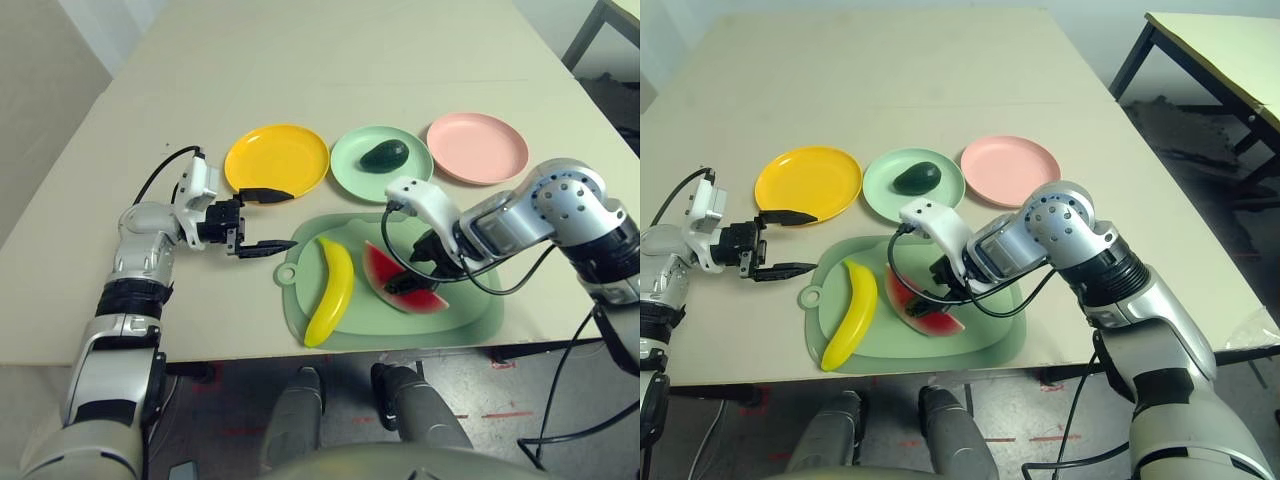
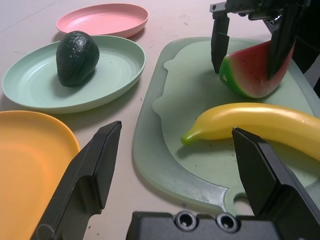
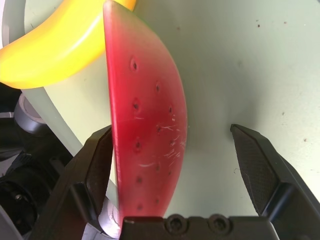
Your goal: Place the fruits into color-matched plates.
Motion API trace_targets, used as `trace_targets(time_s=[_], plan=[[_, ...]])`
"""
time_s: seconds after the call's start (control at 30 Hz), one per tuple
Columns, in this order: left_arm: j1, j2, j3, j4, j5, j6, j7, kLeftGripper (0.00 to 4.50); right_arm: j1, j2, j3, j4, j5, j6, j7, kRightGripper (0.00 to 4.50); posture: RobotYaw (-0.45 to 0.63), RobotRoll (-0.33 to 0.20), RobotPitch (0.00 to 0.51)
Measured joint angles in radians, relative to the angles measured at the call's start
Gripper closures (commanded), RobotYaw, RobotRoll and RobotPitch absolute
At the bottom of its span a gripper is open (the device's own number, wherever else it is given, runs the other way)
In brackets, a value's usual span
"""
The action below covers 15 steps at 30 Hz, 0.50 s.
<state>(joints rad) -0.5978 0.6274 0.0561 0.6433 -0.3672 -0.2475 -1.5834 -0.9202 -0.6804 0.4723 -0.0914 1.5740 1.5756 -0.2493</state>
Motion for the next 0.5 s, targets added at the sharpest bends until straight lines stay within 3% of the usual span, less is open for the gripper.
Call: trace_targets(time_s=[0.3,0.4,0.5], plan=[[-0.013,0.0,0.001,0.038,0.008,-0.031,0.004,0.0,0.017,0.003,-0.012,-0.014,0.016,0.0,-0.009,0.04,-0.05,0.0,0.19],[-0.015,0.0,0.002,0.043,0.008,-0.037,0.006,0.0,0.022,0.016,-0.015,-0.015,0.022,0.0,-0.012,0.45,-0.05,0.0,0.188],[-0.022,0.0,0.002,0.048,0.008,-0.042,0.007,0.0,0.032,0.029,-0.015,-0.014,0.023,0.0,-0.013,1.58,-0.04,0.0,0.189]])
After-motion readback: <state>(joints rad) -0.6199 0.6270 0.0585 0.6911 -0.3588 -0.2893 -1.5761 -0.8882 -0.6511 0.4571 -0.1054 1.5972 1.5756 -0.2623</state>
